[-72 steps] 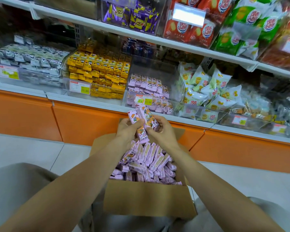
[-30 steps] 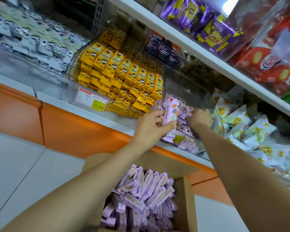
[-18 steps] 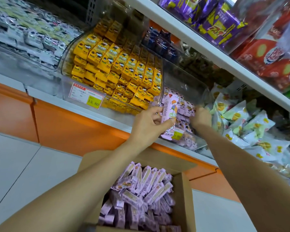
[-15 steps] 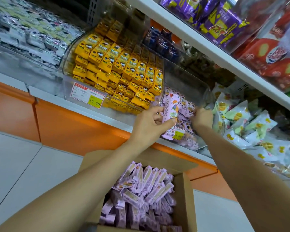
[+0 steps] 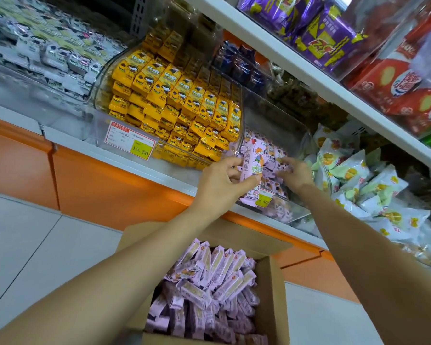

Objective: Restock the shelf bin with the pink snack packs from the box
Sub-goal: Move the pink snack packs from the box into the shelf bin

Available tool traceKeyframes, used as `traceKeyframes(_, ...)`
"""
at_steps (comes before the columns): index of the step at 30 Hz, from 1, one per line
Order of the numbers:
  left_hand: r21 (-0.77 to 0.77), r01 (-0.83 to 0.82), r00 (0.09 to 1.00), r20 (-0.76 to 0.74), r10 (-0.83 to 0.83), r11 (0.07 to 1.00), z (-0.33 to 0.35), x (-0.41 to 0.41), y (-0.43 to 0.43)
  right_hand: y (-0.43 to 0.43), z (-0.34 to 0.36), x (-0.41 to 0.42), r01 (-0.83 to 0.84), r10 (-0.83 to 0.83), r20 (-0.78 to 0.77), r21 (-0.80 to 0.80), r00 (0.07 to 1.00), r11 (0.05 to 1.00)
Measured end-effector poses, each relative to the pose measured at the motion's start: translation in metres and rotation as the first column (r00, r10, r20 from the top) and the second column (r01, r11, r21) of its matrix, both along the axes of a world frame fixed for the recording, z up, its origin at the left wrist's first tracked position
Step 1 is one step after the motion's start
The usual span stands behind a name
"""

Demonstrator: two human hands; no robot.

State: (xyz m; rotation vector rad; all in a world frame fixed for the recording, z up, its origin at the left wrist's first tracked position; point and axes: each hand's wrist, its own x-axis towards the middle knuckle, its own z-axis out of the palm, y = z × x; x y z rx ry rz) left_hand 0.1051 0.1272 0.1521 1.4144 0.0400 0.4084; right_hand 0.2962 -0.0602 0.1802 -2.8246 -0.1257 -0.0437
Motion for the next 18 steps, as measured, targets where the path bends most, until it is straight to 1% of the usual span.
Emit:
traceKeyframes(2, 0.027, -0.024, 1.000, 0.013, 0.024, 0.999, 0.004, -0.001, -0.003, 0.006, 0.007, -0.020, -0.058, 0.041, 0.092, 0.190, 0.995, 0.980)
traceKeyframes(3, 0.036, -0.041, 0.999, 0.018, 0.040, 0.999, 0.006, -0.001, -0.005, 0.011, 0.011, -0.033, -0.117, 0.083, 0.124, 0.303, 0.989, 0.946)
traceKeyframes(4, 0.048, -0.055, 0.998, 0.020, 0.054, 0.997, 0.008, 0.001, -0.008, 0.016, 0.017, -0.049, -0.185, 0.134, 0.149, 0.414, 0.980, 0.891)
traceKeyframes(6, 0.070, -0.077, 0.997, 0.009, 0.077, 0.995, 0.012, 0.004, -0.013, 0.025, 0.030, -0.084, -0.282, 0.239, 0.151, 0.590, 0.959, 0.756)
traceKeyframes(8, 0.097, -0.094, 0.996, 0.002, 0.094, 0.991, 0.016, 0.008, -0.019, 0.029, 0.042, -0.115, -0.332, 0.358, 0.111, 0.687, 0.927, 0.647)
traceKeyframes(9, 0.124, -0.091, 0.996, 0.003, 0.091, 0.988, 0.018, 0.010, -0.021, 0.029, 0.046, -0.125, -0.337, 0.403, 0.078, 0.704, 0.912, 0.626)
traceKeyframes(11, 0.220, -0.025, 1.000, 0.023, 0.021, 0.975, 0.019, 0.012, -0.026, 0.027, 0.052, -0.138, -0.309, 0.441, 0.013, 0.733, 0.897, 0.607)
traceKeyframes(13, 0.336, 0.076, 0.995, 0.040, -0.095, 0.939, 0.020, 0.013, -0.031, 0.026, 0.057, -0.142, -0.248, 0.417, -0.029, 0.767, 0.908, 0.592)
traceKeyframes(15, 0.423, 0.115, 0.988, 0.046, -0.149, 0.899, 0.022, 0.012, -0.033, 0.025, 0.063, -0.140, -0.227, 0.389, -0.036, 0.762, 0.920, 0.606)
traceKeyframes(16, 0.456, 0.102, 0.987, 0.063, -0.146, 0.884, 0.023, 0.012, -0.032, 0.024, 0.068, -0.138, -0.234, 0.373, -0.027, 0.735, 0.928, 0.637)
traceKeyframes(17, 0.521, 0.048, 0.989, 0.094, -0.113, 0.852, 0.023, 0.011, -0.029, 0.021, 0.070, -0.130, -0.240, 0.339, -0.008, 0.691, 0.941, 0.682)
traceKeyframes(18, 0.624, -0.044, 0.988, 0.141, -0.058, 0.781, 0.020, 0.011, -0.027, 0.017, 0.073, -0.122, -0.236, 0.293, 0.017, 0.639, 0.956, 0.732)
